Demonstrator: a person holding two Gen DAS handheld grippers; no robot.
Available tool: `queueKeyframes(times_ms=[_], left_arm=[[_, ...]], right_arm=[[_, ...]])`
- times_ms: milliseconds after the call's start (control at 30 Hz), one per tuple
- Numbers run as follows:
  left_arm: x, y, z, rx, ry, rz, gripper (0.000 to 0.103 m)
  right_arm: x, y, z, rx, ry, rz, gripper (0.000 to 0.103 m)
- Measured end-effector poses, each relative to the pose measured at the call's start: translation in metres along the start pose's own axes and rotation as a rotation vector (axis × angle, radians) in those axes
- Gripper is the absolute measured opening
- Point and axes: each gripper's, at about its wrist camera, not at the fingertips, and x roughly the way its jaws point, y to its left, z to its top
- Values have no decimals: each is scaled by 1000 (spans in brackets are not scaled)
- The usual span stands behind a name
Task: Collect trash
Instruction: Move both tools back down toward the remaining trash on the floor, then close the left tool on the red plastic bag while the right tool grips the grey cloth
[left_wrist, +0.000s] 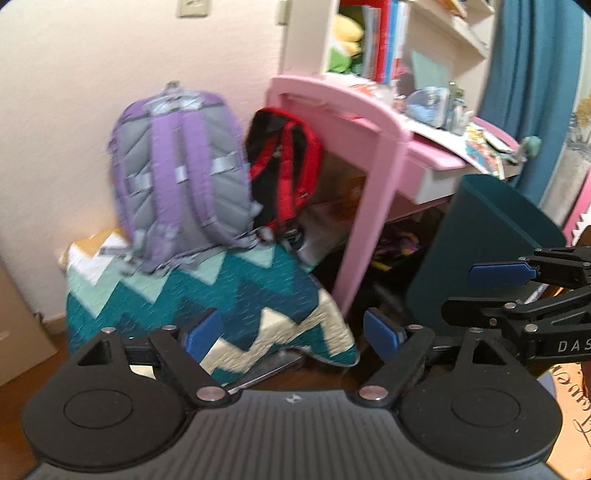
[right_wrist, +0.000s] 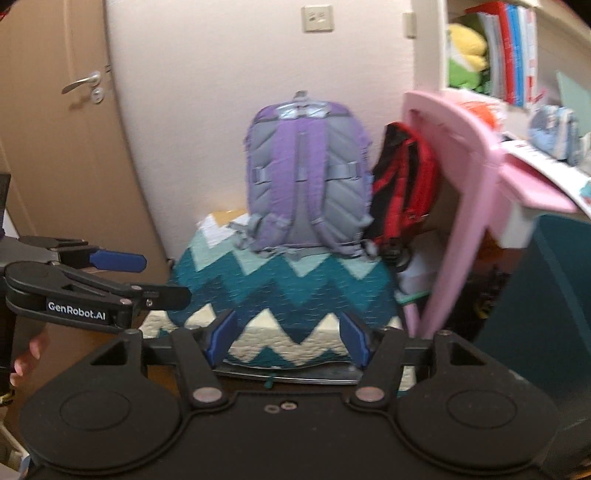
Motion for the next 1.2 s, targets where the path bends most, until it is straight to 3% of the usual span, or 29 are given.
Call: queueKeyframes(times_ms=[167, 267, 533, 833, 967, 1200], left_arm=[[10, 44, -27, -36, 35, 20, 86], [18, 72, -46, -74, 51, 30, 102], [50, 142, -105, -120, 84, 49, 102], [114, 206, -170, -114, 166, 109, 102], [156, 220, -195, -97, 234, 115, 102], [234, 230, -244, -40, 357, 147, 102]], right_arm=[[36, 26, -14, 0, 26, 50, 62], [64, 39, -25, 0, 56, 66, 62], [154, 57, -73, 18, 121, 41, 63], [260, 46, -136, 70, 277, -39, 63], [301, 31, -165, 129, 344, -56, 63], [381, 3, -222, 251, 541, -93, 63]])
